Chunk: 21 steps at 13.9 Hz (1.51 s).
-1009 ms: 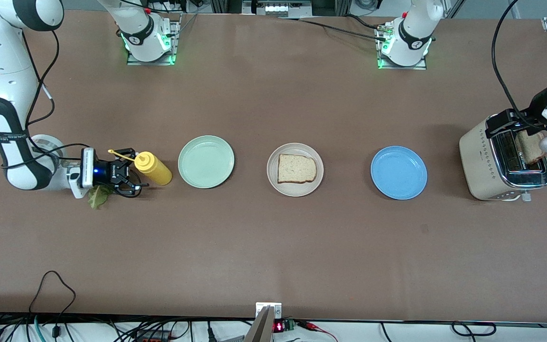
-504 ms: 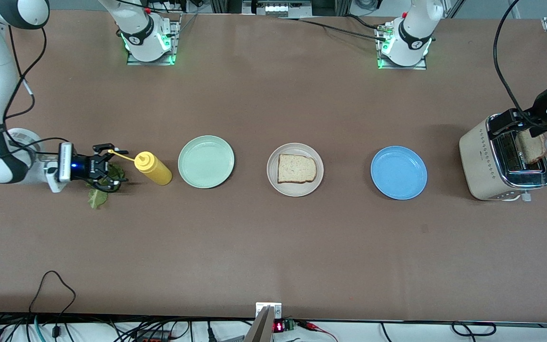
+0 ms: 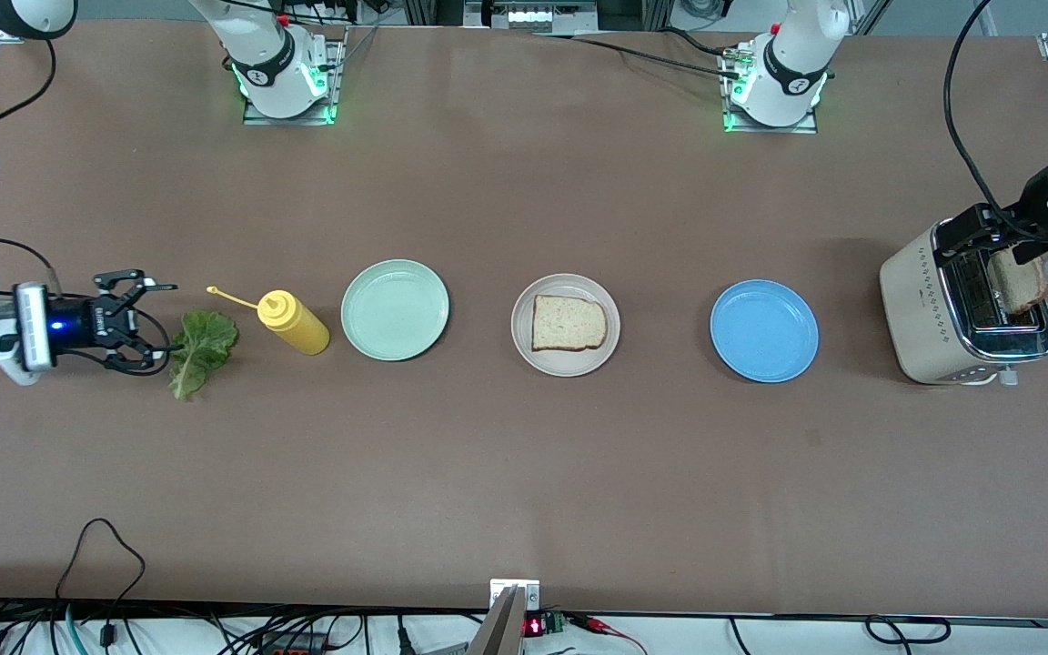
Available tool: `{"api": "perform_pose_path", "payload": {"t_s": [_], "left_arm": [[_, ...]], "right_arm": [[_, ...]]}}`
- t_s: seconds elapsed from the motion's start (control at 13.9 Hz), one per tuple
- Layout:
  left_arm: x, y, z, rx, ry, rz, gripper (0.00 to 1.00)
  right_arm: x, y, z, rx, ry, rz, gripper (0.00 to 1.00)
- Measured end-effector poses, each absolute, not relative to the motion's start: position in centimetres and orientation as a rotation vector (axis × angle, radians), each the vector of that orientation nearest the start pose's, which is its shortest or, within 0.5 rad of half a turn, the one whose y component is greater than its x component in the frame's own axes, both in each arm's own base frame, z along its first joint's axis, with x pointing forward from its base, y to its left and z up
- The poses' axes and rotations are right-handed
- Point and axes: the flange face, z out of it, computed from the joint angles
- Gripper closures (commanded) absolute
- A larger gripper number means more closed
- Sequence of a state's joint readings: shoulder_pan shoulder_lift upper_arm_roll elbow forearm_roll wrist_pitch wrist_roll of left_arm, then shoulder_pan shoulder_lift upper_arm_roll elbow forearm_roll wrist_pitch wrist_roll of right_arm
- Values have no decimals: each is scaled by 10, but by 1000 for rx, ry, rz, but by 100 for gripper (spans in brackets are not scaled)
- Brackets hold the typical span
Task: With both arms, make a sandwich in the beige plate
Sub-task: 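Open the right gripper and draw it back from the bottle, then lower the right gripper onto the green lettuce leaf and grasp it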
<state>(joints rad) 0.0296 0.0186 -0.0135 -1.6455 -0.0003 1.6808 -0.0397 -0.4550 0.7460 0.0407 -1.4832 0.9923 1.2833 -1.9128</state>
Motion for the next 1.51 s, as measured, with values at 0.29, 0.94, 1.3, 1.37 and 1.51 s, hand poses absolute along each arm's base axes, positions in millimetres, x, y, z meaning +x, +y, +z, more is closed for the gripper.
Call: {"api": "perform_pose_path", "payload": {"t_s": [0.29, 0.94, 1.3, 1.37, 1.51], "left_arm": [[562, 9, 589, -3141, -88, 8, 0], [559, 8, 590, -3141, -80, 23, 0], [558, 7, 591, -3141, -79, 23, 0], [558, 7, 592, -3141, -79, 23, 0], [558, 7, 592, -3141, -77, 23, 0]], "right_arm": [[639, -114, 343, -1617, -1007, -461, 0], [654, -48, 452, -2183, -828, -6, 0], [636, 10, 514, -2796, -572, 212, 0], [632, 17, 512, -2901, -496, 236, 0], [629, 18, 489, -3044, -359, 256, 0]]}}
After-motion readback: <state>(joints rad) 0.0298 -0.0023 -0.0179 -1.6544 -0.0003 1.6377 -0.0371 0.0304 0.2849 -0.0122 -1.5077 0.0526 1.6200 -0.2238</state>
